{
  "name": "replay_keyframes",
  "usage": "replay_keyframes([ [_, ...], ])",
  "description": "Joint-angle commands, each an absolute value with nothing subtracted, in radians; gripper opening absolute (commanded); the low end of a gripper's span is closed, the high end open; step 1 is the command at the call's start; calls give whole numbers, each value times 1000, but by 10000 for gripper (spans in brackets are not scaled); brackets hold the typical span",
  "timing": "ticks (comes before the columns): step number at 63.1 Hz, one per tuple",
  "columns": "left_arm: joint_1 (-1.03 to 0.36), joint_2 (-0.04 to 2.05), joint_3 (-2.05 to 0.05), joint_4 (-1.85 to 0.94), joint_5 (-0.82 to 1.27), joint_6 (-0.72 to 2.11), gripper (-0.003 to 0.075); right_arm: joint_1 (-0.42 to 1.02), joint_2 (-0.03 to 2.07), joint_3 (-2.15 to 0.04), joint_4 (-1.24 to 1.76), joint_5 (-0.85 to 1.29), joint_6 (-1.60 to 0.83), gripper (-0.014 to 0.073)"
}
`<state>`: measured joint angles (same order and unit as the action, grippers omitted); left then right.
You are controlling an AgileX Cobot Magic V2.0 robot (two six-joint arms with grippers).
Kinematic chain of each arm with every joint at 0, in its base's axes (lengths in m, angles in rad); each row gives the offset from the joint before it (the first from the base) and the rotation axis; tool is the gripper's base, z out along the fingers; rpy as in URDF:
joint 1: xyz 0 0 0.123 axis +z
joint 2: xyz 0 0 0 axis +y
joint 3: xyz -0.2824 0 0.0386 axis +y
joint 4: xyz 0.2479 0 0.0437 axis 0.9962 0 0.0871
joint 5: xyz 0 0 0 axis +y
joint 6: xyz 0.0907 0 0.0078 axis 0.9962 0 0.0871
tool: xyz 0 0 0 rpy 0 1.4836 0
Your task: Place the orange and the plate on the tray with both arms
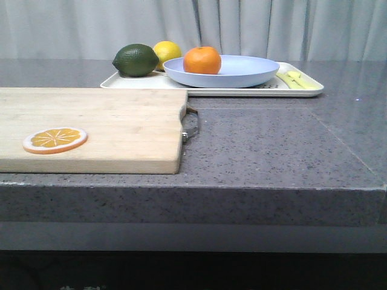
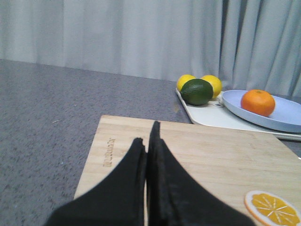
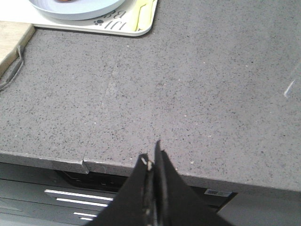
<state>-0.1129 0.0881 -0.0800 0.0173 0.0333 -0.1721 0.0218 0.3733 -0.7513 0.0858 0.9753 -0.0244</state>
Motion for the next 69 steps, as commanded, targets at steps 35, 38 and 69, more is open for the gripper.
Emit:
replay_keyframes([
  [35, -62, -24, 5, 17, -15, -168, -18, 25, 383, -772, 75, 901, -26, -68],
  [38, -62, -24, 5, 20, -15, -168, -18, 25, 383, -772, 75, 901, -26, -68],
  [69, -62, -24, 7, -38, -40, -9, -18, 25, 383, -772, 75, 901, -26, -68],
])
